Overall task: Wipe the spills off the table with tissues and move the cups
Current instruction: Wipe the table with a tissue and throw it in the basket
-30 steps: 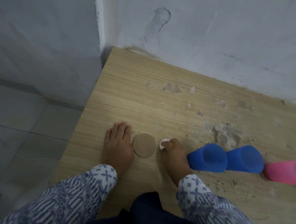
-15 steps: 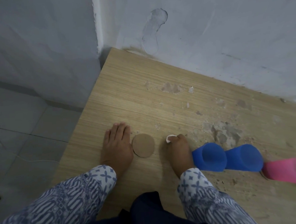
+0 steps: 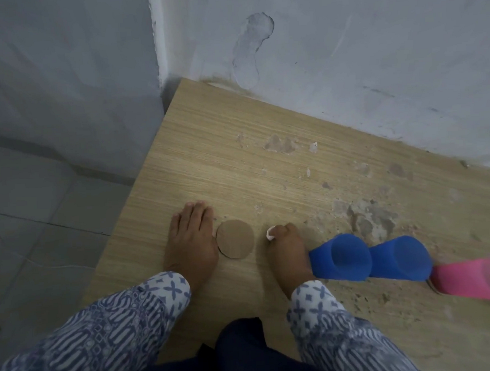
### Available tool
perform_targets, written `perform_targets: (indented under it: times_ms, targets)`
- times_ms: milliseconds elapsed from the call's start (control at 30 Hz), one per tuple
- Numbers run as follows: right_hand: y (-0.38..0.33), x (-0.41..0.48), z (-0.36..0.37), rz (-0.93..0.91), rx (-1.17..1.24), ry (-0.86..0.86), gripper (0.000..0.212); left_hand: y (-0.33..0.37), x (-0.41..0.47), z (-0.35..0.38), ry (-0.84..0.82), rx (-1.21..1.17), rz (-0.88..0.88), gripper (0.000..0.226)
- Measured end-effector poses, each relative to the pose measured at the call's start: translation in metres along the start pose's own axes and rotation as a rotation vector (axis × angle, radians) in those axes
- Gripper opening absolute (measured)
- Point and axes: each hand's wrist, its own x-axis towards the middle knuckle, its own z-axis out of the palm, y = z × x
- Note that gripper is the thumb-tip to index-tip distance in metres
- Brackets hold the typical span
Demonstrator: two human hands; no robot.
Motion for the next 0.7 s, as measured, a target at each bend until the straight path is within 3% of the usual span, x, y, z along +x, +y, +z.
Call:
perform_targets:
  times_ms: [167, 333, 600, 700]
  targets:
    - [0.010, -0.031, 0.015, -0.105, -0.021, 0.011, 0.020, 0.001, 0.001, -0.001, 0.003, -0.002, 0.002, 0.053]
    - [0.012, -0.006, 0.005, 0.058, 0.021, 0.036, 0.026, 0.000, 0.000, -0.001, -0.008, -0.002, 0.001, 0.054]
    - [0.004, -0.028, 0.014, -0.087, -0.015, -0.027, 0.020, 0.002, 0.001, -0.002, -0.003, 0.021, -0.006, 0.053]
    - [0.008, -0.024, 0.005, 0.002, -0.013, -0.017, 0.022, 0.001, 0.001, -0.002, -0.009, 0.020, -0.004, 0.054]
